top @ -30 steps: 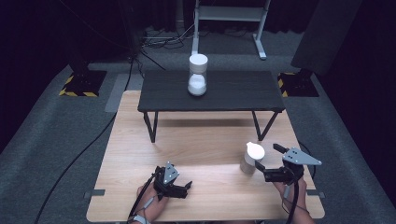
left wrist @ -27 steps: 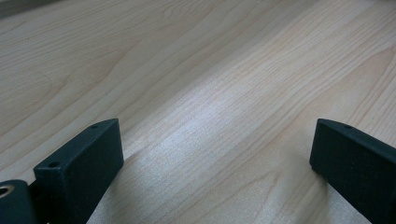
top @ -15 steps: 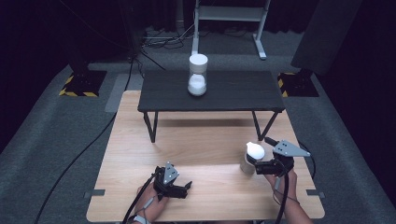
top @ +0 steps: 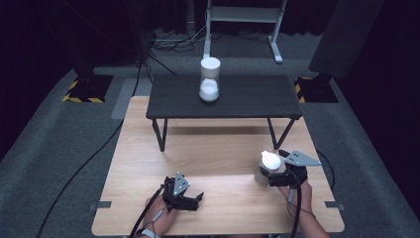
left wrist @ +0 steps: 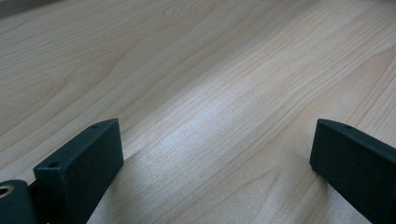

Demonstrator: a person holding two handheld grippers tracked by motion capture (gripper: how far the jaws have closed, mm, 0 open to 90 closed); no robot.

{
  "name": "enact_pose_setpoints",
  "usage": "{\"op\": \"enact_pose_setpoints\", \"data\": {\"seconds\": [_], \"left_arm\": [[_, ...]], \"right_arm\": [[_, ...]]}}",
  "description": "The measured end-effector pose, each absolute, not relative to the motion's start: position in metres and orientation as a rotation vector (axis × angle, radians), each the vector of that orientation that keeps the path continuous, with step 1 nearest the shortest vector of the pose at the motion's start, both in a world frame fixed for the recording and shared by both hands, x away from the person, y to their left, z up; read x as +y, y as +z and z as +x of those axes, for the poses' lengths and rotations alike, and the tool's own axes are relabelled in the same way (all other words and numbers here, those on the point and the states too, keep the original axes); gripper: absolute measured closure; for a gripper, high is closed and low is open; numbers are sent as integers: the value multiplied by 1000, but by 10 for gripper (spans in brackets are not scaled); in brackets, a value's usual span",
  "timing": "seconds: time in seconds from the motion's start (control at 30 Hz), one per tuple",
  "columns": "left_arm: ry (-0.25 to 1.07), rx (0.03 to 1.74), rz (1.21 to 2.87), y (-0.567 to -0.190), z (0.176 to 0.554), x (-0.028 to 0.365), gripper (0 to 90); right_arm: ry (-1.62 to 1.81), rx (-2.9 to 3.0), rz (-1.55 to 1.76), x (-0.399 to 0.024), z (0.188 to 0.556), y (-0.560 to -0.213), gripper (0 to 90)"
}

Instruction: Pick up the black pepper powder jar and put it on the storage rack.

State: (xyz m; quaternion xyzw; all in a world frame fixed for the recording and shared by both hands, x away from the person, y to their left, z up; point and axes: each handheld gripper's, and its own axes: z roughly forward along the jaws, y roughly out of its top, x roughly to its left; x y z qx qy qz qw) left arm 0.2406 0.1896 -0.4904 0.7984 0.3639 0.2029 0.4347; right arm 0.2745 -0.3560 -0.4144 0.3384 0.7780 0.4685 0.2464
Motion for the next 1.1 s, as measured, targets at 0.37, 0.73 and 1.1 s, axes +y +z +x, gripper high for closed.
{"op": "enact_pose_setpoints", "data": {"seconds": [0.37, 0.73, 1.1], "left_arm": [[506, 906, 1989, -490, 241, 190, 27], [506, 906, 1989, -490, 241, 189, 27], [506, 907, 1989, -490, 241, 189, 28]], "right_arm": [[1210, 2171, 944, -349, 276, -417, 41], [1202, 2210, 946, -350, 280, -414, 197], [1205, 2233, 952, -353, 282, -411, 298]]}}
